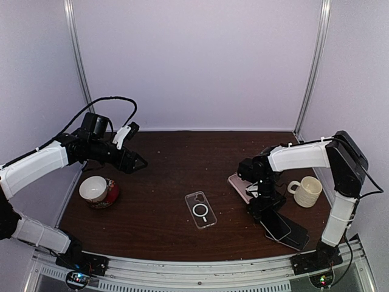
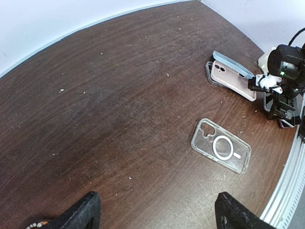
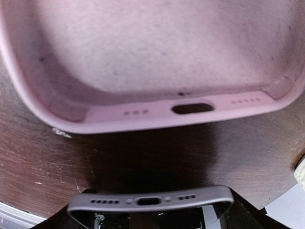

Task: Put the phone into the phone case
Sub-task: Pick up the phone.

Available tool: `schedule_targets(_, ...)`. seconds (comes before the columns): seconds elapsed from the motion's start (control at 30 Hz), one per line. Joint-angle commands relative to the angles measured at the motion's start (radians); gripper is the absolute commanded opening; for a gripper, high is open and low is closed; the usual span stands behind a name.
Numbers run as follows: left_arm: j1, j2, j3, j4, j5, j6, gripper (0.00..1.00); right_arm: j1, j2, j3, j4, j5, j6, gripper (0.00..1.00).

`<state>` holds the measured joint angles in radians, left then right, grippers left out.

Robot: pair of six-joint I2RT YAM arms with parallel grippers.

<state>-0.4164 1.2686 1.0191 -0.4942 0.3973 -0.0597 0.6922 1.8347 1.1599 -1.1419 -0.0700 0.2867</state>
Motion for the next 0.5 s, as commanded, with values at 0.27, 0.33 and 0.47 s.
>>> schedule_targets(0.27, -0.004, -0.015, -0.011, 0.049, 0.014, 0.015, 0.87, 0.007, -0.057, 0.028, -0.027, 0.026, -0.027, 0.69)
schedule_targets(0.33, -0.004, -0.016, -0.010, 0.049, 0.013, 0.015, 0.87, 0.012, -0.071, 0.049, -0.049, 0.049, -0.018, 0.67)
schedule_targets(0.47, -0.004, -0.023, -0.011, 0.049, -0.009, 0.012, 0.87, 0.048, -0.099, 0.131, -0.105, 0.128, 0.022, 0.63)
